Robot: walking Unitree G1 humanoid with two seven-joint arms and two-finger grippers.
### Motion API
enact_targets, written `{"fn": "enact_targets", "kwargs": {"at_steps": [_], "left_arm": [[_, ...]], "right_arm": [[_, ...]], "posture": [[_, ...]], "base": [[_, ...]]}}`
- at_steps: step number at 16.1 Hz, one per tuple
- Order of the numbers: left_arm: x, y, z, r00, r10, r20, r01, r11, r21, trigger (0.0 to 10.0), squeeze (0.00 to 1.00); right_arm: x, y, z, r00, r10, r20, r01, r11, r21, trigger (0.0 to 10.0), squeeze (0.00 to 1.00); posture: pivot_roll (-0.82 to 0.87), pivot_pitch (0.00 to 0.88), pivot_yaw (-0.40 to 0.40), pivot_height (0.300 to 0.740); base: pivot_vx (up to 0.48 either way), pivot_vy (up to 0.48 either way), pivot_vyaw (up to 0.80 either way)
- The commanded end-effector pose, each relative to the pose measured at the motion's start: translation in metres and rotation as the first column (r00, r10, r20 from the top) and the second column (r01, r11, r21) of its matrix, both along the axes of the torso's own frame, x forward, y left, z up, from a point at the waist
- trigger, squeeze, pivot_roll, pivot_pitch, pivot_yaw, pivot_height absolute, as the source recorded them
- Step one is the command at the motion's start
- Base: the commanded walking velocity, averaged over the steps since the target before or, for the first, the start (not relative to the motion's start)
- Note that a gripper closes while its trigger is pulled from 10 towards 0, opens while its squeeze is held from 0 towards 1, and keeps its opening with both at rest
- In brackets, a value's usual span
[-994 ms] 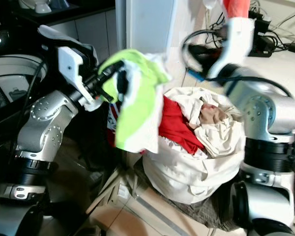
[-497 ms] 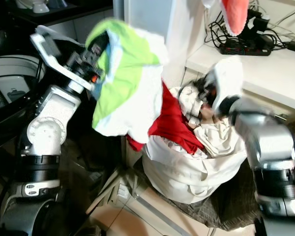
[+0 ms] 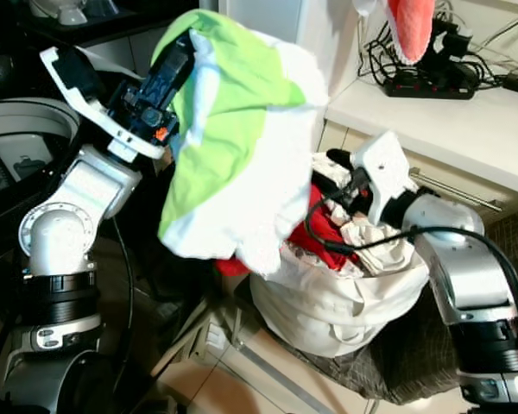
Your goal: Clothes washing
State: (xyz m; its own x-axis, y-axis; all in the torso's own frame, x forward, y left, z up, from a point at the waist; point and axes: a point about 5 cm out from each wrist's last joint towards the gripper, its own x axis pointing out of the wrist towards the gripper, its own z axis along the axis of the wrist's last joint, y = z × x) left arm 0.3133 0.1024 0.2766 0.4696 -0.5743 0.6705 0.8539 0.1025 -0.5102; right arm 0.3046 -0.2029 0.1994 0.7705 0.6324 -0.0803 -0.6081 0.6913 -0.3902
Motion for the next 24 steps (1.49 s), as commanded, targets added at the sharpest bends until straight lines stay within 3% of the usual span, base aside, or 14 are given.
{"fn": "enact_targets", "kwargs": {"at_steps": [1,4,5,7,14,15,16,17,24], "left_arm": [[-0.009,0.001,0.014,0.996,-0.059,0.069,0.062,0.997,-0.049,0.0,0.00],[-0.011,0.001,0.016,0.993,-0.098,0.063,0.101,0.993,-0.060,0.0,0.00],[-0.013,-0.001,0.015,0.991,-0.118,0.058,0.121,0.991,-0.051,0.0,0.00],[-0.015,-0.005,0.014,0.988,-0.144,0.050,0.146,0.989,-0.036,0.0,0.00],[-0.018,-0.014,0.010,0.979,-0.201,0.026,0.201,0.979,-0.020,0.0,0.00],[-0.018,-0.015,0.010,0.980,-0.198,0.021,0.199,0.980,-0.023,0.0,0.00],[-0.018,-0.015,0.010,0.980,-0.198,0.019,0.198,0.980,-0.024,0.0,0.00],[-0.017,-0.014,0.011,0.981,-0.195,0.016,0.196,0.980,-0.039,0.0,0.00],[-0.013,-0.012,0.010,0.986,-0.167,-0.008,0.166,0.984,-0.065,0.0,0.00]], "right_arm": [[0.000,0.001,-0.003,0.998,0.031,0.051,-0.027,0.996,-0.089,10.0,1.00],[0.000,0.003,-0.006,0.993,0.045,0.107,-0.034,0.993,-0.109,10.0,1.00],[0.000,0.005,-0.011,0.993,0.063,0.101,-0.052,0.993,-0.110,10.0,0.00],[0.000,0.007,-0.020,0.994,0.072,0.087,-0.061,0.991,-0.122,10.0,0.00],[0.008,0.021,-0.020,0.982,0.051,0.182,-0.040,0.997,-0.064,10.0,0.00],[0.009,0.023,-0.021,0.981,0.060,0.186,-0.050,0.997,-0.058,8.9,0.00],[0.009,0.024,-0.021,0.980,0.064,0.187,-0.054,0.997,-0.057,8.9,0.00],[0.009,0.027,-0.022,0.979,0.078,0.186,-0.071,0.997,-0.042,0.0,0.00],[0.005,0.037,-0.038,0.982,0.154,0.110,-0.153,0.988,-0.012,0.0,0.00]], "posture": [[-0.01,0.000,-0.016,0.740],[-0.01,0.000,-0.015,0.740],[-0.01,0.000,-0.014,0.740],[-0.01,0.000,-0.011,0.740],[-0.01,0.000,-0.006,0.740],[-0.01,0.000,-0.006,0.740],[-0.01,0.000,-0.006,0.740],[-0.01,0.000,-0.005,0.740],[-0.01,0.000,-0.007,0.740]], "base": [[0.000,0.000,0.00],[0.000,0.000,0.00],[0.000,0.000,0.00],[0.000,0.000,0.00],[0.000,0.000,0.00],[0.000,0.000,0.00],[0.000,0.000,0.00],[0.000,0.000,0.00],[0.000,0.000,0.00]]}}
